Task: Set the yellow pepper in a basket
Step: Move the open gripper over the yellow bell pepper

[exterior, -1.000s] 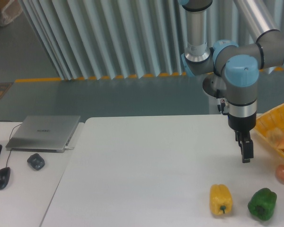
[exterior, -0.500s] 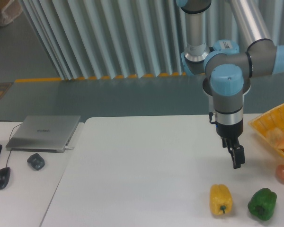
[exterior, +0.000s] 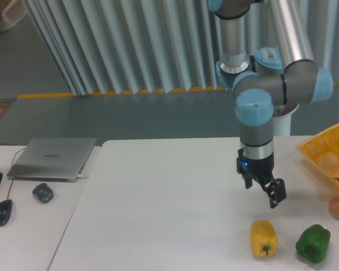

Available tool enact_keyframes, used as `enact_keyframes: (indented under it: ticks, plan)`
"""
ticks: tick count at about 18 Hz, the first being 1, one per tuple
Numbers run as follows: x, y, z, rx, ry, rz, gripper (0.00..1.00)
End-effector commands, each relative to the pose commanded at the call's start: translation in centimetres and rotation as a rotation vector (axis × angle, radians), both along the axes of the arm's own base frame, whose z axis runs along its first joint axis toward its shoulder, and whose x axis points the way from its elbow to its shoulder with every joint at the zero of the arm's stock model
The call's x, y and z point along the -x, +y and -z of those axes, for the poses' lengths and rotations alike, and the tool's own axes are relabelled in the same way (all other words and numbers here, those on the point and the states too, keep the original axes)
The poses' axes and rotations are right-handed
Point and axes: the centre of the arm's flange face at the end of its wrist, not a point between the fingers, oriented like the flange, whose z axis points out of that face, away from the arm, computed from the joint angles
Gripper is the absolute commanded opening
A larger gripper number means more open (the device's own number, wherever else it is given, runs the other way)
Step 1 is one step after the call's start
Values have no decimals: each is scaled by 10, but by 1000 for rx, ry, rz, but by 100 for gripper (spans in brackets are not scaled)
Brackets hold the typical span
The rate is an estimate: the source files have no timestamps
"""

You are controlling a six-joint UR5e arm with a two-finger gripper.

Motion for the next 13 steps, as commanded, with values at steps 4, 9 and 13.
enact_keyframes:
  ticks: [4,9,13]
  plan:
    - [6,-1,3,-30,-21,-180,100]
    - [38,-10,0,-86,-58,-490,100]
    - [42,-1,10,-78,-65,-500,100]
